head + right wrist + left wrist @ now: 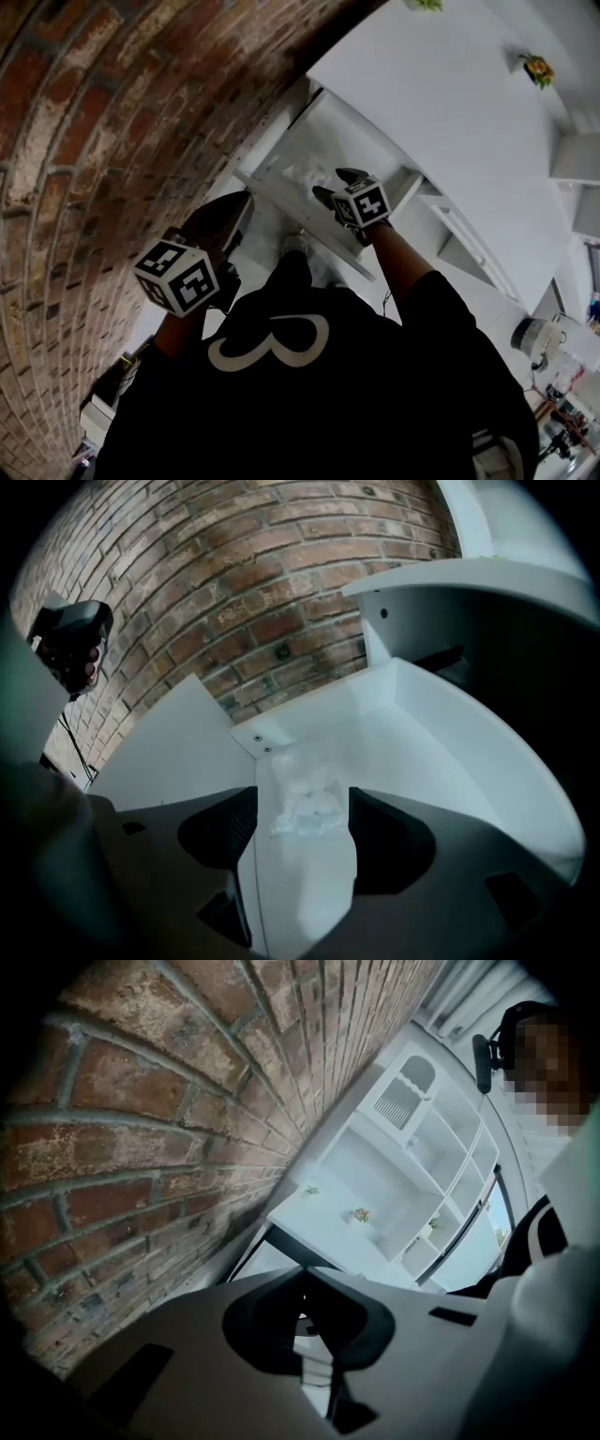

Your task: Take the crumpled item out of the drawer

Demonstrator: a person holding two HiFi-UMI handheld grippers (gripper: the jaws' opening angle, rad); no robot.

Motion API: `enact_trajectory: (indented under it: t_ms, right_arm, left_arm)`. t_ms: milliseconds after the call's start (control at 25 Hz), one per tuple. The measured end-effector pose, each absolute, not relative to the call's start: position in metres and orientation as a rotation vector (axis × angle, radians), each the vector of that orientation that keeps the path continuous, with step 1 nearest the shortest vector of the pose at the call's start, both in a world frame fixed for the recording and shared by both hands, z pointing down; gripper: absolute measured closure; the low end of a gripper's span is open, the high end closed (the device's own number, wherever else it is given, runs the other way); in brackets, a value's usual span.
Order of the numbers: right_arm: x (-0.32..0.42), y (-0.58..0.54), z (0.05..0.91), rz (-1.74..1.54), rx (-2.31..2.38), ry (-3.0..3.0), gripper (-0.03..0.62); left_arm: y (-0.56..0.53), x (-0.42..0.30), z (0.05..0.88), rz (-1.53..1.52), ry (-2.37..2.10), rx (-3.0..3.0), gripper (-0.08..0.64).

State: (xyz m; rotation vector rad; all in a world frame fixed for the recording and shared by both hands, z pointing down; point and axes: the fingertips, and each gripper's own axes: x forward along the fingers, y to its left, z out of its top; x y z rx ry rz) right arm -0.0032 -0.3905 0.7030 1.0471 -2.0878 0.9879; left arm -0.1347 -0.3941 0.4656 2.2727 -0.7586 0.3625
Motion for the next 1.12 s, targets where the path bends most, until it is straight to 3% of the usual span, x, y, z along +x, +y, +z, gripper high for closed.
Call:
enact_trajectory:
  t_ms: [840,1120]
  right_arm:
    - [-0.012,-0.406,0.759,0.952,0.979,-1.971,0.346]
    - [-0.011,-0.402,0.766,0.922,0.957,-1.956,0.419]
  left_arm:
    - [-0.409,-0.152,0.497,0.416,-0.752,2.222,0.557]
    - [-0.413,-0.151,0.497,0.408,-0.751,2.222,0.557]
